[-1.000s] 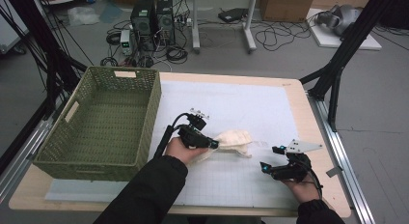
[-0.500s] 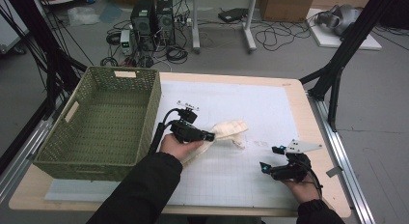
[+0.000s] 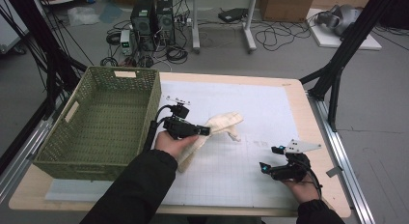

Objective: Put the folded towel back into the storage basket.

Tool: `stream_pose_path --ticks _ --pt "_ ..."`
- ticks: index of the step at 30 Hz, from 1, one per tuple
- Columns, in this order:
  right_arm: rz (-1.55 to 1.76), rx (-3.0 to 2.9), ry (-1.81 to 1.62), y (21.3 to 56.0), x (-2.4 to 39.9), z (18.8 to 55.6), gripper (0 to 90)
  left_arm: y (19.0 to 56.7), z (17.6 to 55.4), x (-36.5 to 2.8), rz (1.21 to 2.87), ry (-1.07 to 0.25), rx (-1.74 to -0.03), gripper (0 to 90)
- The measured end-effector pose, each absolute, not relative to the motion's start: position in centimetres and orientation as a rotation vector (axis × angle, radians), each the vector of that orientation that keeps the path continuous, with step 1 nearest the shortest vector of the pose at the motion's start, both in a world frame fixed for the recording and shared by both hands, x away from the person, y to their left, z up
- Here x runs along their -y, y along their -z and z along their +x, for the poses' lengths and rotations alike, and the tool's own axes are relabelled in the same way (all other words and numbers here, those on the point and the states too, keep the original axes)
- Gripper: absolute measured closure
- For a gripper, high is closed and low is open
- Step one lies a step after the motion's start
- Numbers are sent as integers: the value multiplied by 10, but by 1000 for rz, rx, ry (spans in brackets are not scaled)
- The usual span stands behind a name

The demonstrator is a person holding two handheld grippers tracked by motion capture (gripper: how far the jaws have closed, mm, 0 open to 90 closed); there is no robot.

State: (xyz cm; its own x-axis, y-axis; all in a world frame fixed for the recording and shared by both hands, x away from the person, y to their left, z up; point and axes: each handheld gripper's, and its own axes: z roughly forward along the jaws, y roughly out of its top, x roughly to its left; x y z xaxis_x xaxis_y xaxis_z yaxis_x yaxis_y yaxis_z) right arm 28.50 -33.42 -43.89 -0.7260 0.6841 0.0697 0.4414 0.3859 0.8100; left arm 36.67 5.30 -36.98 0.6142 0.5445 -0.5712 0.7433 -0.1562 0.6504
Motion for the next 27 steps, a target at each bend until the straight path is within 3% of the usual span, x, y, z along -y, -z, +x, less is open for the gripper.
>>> stream_pose_path --ticks 27 --pt "994 -2376 -1262 439 334 289 166 326 357 -66 1798 118 -1092 803"
